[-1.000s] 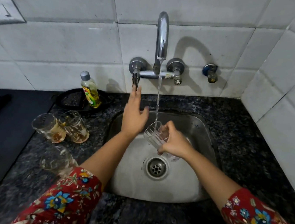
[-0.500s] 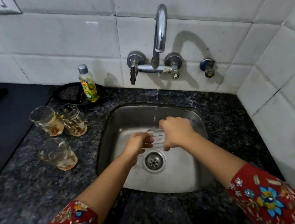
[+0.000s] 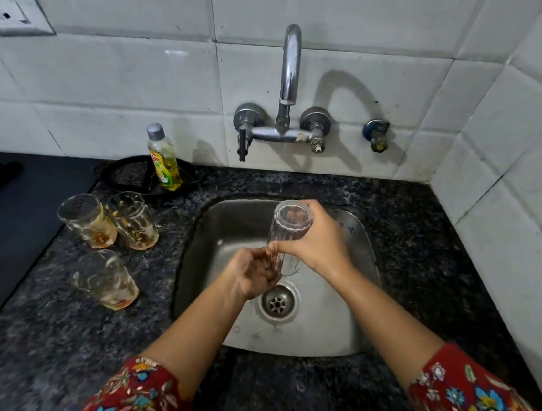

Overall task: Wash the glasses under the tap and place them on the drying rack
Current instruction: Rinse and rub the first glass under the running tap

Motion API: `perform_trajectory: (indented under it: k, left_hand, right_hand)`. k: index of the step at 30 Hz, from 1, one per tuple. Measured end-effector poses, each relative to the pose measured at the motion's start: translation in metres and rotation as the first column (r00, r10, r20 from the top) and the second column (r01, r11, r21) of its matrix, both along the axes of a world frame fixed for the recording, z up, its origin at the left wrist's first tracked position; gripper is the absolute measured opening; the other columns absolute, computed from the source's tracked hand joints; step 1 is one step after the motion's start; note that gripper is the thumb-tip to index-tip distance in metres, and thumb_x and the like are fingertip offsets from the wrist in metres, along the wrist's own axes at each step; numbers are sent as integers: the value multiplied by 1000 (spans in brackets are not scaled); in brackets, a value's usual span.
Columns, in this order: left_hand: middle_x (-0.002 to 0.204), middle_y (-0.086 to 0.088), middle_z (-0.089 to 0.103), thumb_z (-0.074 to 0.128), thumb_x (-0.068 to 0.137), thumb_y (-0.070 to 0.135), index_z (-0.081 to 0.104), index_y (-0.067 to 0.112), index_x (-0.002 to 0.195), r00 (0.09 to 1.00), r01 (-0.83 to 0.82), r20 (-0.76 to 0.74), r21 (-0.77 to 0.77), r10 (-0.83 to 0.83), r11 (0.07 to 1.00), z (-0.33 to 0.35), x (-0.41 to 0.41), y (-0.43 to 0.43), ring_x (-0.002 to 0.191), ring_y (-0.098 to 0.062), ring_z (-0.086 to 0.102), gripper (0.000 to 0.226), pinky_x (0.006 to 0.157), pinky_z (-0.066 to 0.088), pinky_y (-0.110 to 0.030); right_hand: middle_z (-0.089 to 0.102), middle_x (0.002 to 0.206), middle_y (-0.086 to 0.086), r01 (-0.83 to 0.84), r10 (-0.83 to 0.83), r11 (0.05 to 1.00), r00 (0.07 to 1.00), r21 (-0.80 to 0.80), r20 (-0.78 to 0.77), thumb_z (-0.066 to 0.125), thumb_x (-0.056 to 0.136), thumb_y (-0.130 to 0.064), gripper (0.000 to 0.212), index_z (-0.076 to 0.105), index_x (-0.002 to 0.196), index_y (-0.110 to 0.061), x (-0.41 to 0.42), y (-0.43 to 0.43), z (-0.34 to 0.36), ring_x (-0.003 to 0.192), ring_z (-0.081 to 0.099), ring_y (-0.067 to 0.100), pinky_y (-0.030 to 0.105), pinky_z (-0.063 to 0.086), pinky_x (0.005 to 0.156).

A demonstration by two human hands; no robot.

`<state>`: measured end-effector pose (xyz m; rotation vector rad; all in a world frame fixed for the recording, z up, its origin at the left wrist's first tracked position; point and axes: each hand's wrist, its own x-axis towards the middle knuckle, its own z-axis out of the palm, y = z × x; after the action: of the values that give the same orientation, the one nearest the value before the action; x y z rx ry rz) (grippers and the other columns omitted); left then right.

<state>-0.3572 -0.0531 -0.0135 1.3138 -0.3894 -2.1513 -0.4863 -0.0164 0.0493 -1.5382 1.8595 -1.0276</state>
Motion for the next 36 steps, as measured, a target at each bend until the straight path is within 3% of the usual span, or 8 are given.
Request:
perform_trajectory:
  k: [7, 12, 17, 20, 24, 31, 34, 36]
  left_hand:
    - [94, 0, 63, 37, 100, 36, 61, 18, 102, 856, 265, 508, -270, -97, 925, 7, -5, 10, 89, -16, 56, 29, 91, 37, -38]
    - [106, -2, 63, 42, 99, 36, 59, 14, 113, 851, 190, 522, -404, 55, 895, 22, 13, -1, 95, -17, 56, 31, 73, 39, -31]
    - [85, 5, 66, 46, 97, 24, 60, 23, 94, 920, -53, 298, -546, 254, 836, 57, 69, -28, 75, -9, 60, 14, 64, 40, -25]
    - [86, 7, 66, 47, 96, 24, 61, 23, 97, 920, -161, 193, -607, 342, 778, 79, 124, -55, 81, -11, 61, 14, 71, 42, -28]
    - [89, 5, 66, 48, 96, 24, 61, 21, 100, 899, -190, 171, -678, 404, 710, 108, 220, -86, 83, -13, 61, 14, 78, 43, -31]
    - [96, 5, 66, 45, 98, 22, 60, 22, 100, 840, -179, 258, -698, 477, 694, 116, 393, -131, 83, -9, 59, 15, 74, 41, -25]
    - [99, 5, 66, 42, 98, 20, 60, 20, 107, 807, -198, 298, -677, 510, 709, 107, 461, -148, 86, -9, 60, 20, 76, 41, -25]
    - [99, 5, 66, 42, 97, 20, 60, 20, 107, 788, -218, 312, -665, 531, 715, 102, 496, -158, 87, -11, 59, 21, 77, 41, -26]
  right_hand:
    - [69, 96, -7, 37, -35, 997, 999, -62, 37, 92, 46, -38, 63, 59, 98, -24, -6, 3, -16, 89, 64, 10, 28, 53, 78]
    - [68, 96, -1, 138, -111, 986, 958, -88, 264, 91, 52, -26, 58, 58, 99, -19, 5, -9, -8, 88, 65, 13, 27, 52, 79]
    - [68, 84, -2, 176, -113, 984, 537, 19, 836, 78, 72, -13, 29, 59, 93, -20, 55, -35, 19, 74, 66, 8, 29, 48, 68]
    - [62, 76, -4, 106, -135, 989, 336, 105, 932, 72, 78, -18, 13, 60, 82, -22, 106, -61, 35, 73, 58, 9, 31, 44, 72]
    - [61, 79, -3, 34, -114, 993, 182, 110, 977, 70, 78, -22, 9, 62, 81, -22, 197, -103, 58, 78, 56, 11, 31, 44, 74]
    - [64, 84, 0, -20, -125, 991, 207, 132, 970, 76, 74, -17, 19, 64, 88, -17, 348, -170, 75, 87, 60, 14, 33, 48, 80]
    - [67, 95, 1, -14, -118, 992, 299, 128, 947, 80, 69, -16, 49, 57, 113, -14, 407, -200, 72, 90, 63, 14, 31, 49, 69]
    - [66, 97, 0, -13, -96, 994, 360, 108, 928, 80, 70, -16, 50, 52, 111, -16, 437, -217, 66, 91, 62, 12, 30, 49, 70]
